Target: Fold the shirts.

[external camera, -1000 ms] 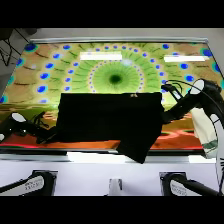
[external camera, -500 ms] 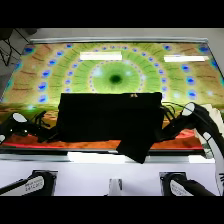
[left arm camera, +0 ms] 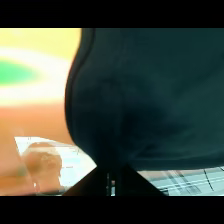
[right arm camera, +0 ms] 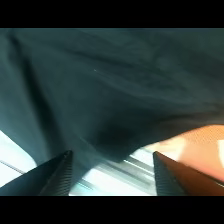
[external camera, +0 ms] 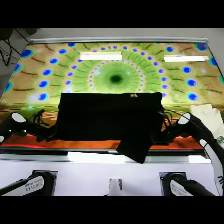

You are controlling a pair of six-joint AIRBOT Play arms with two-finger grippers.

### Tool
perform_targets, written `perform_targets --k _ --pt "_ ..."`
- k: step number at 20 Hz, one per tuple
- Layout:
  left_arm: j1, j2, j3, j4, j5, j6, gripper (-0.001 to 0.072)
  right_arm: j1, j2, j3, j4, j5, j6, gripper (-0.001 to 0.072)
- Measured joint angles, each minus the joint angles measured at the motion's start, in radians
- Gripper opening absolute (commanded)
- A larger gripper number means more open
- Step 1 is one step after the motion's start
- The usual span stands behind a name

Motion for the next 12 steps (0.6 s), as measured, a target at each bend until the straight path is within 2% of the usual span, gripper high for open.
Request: perform_targets --k 1,3,8,12 --pt "0.000 0.000 0.000 0.000 0.000 0.000 0.0035 0.000 -0.003 -0.008 0.017 -0.012 0.003 0.0340" --pt "0.000 0.000 0.000 -0.002 -0.001 0.000 0.0036 0.000 -0.019 -0.023 0.037 -0.051 0.004 0.0025" --pt "0.002 0.018 0.034 0.014 0.003 0.040 0.0035 0.000 -0.009 0.010 0.068 -0.077 -0.040 0.0020" --pt "0.003 0.046 0.185 -0.010 -0.019 0.058 0.0033 0.001 0.023 0.201 0.072 -0.037 -0.099 0.0020"
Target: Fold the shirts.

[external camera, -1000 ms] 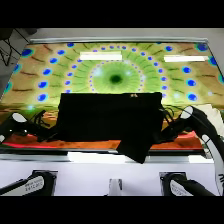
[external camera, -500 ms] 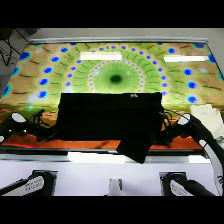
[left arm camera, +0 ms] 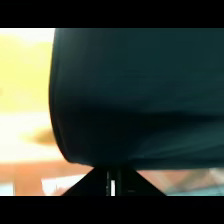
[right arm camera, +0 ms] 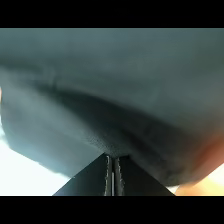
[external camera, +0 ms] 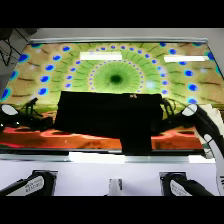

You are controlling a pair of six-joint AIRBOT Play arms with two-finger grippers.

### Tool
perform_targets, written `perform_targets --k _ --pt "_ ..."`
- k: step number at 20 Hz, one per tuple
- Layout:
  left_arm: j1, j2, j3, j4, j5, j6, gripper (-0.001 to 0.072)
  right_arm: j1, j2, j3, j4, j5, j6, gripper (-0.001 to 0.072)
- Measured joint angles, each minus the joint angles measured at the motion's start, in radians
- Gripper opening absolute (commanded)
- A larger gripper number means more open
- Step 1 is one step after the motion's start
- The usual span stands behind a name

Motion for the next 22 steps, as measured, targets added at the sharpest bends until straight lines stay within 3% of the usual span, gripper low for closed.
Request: perform_targets --k 4,11,12,13,14,15,16,17,22 --pt "-0.031 -0.050 0.203 -0.050 0.014 -0.021 0.0034 -0.001 -0.045 0.217 -0.072 -0.093 0.035 0.0021" --pt "-0.082 -0.375 0.549 -0.093 0.013 -0.163 0.0037 -0.002 -0.289 0.452 -0.099 -0.221 0.113 0.0023" --pt "-0.085 -0.422 0.583 -0.099 0.007 -0.188 0.0059 -0.002 -0.320 0.470 -0.098 -0.232 0.123 0.0023" --pt "-0.088 -0.462 0.609 -0.107 0.004 -0.206 0.0149 -0.002 -0.350 0.483 -0.094 -0.239 0.132 0.0024" --pt "-0.090 -0.497 0.627 -0.117 0.003 -0.220 0.0321 0.000 -0.376 0.491 -0.091 -0.244 0.138 0.0025" --pt "-0.095 -0.535 0.642 -0.129 0.002 -0.235 0.0542 0.002 -0.402 0.498 -0.087 -0.248 0.139 0.0070" --pt "-0.100 -0.561 0.652 -0.145 0.000 -0.244 0.0617 0.006 -0.424 0.502 -0.084 -0.251 0.135 0.0315" --pt "-0.105 -0.580 0.660 -0.167 -0.004 -0.250 0.0617 0.007 -0.440 0.506 -0.082 -0.251 0.122 0.0664" --pt "-0.071 -0.616 0.727 -0.204 -0.068 -0.259 0.0615 -0.055 -0.455 0.518 -0.089 -0.180 0.035 0.0697"
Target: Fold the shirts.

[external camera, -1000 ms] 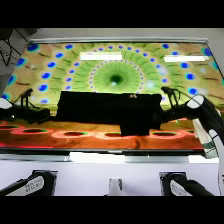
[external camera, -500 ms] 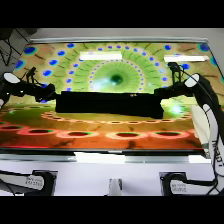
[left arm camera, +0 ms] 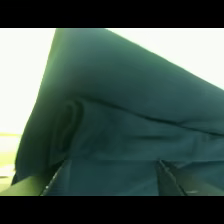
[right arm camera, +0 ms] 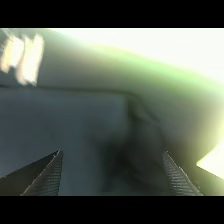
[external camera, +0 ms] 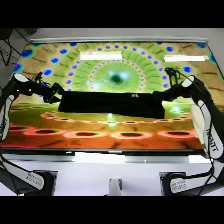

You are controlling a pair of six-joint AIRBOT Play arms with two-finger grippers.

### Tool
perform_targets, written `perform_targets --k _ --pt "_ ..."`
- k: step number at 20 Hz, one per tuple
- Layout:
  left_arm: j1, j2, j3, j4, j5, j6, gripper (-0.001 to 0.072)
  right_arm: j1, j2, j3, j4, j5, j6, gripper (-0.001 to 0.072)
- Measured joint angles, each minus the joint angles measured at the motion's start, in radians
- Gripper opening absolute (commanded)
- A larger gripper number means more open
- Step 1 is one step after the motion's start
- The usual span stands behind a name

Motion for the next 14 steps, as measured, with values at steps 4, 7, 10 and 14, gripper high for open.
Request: perform_targets --k 4,7,10,14 --pt "0.034 0.026 0.064 -0.009 -0.089 0.015 0.0616 -0.082 -0.028 0.002 -0.010 0.127 -0.043 0.0697" --pt "0.038 0.078 0.082 -0.013 -0.115 0.026 0.0615 -0.101 -0.071 0.002 0.035 0.174 -0.058 0.0697" --pt "0.042 0.141 0.089 -0.014 -0.127 0.040 0.0615 -0.107 -0.117 0.004 0.153 0.184 -0.072 0.0697" --pt "0.030 0.221 0.092 -0.017 -0.133 0.048 0.0616 -0.059 -0.164 0.005 0.240 0.189 -0.078 0.0414"
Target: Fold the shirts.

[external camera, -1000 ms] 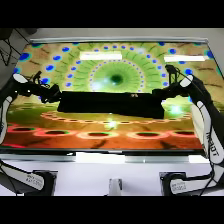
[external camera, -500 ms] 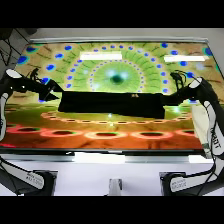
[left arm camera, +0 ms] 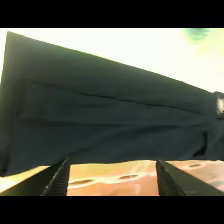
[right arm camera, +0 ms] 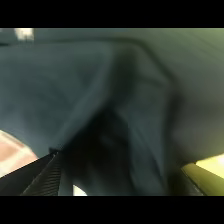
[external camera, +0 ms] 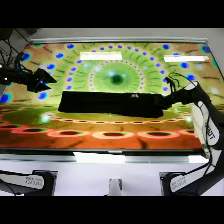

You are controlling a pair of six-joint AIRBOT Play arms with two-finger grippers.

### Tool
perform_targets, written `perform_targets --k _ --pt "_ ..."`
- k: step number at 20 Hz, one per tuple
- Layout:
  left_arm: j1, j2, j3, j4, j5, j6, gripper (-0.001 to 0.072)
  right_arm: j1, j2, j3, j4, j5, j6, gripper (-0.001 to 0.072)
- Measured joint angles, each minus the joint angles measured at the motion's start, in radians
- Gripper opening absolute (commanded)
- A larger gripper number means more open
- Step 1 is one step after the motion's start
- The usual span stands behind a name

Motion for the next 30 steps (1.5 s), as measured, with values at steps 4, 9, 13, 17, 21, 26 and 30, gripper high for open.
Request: perform_targets --k 4,9,13,17,21,26,30 --pt "-0.069 0.035 -0.005 -0.001 -0.003 0.013 0.0051 0.056 -0.006 -0.006 -0.013 -0.034 0.014 0.0023" --pt "-0.285 0.013 -0.114 -0.014 0.083 0.076 0.0036 0.072 0.136 -0.004 0.011 -0.002 0.012 0.0022" --pt "-0.506 -0.030 -0.269 -0.136 0.297 0.092 0.0036 0.072 0.304 -0.003 0.024 0.109 0.010 0.0023" --pt "-0.698 -0.111 -0.333 -0.350 0.504 0.130 0.0036 0.074 0.469 -0.003 0.026 0.248 0.029 0.0023" --pt "-0.863 -0.203 -0.349 -0.586 0.624 0.191 0.0034 0.074 0.602 -0.003 0.019 0.325 0.086 0.0023" --pt "-0.894 -0.202 -0.355 -0.646 0.705 0.271 0.0030 0.075 0.646 -0.003 0.023 0.342 0.137 0.0023" --pt "-0.740 -0.038 -0.355 -0.372 0.720 0.188 0.0031 0.125 0.596 -0.003 0.039 0.289 0.147 0.0023"
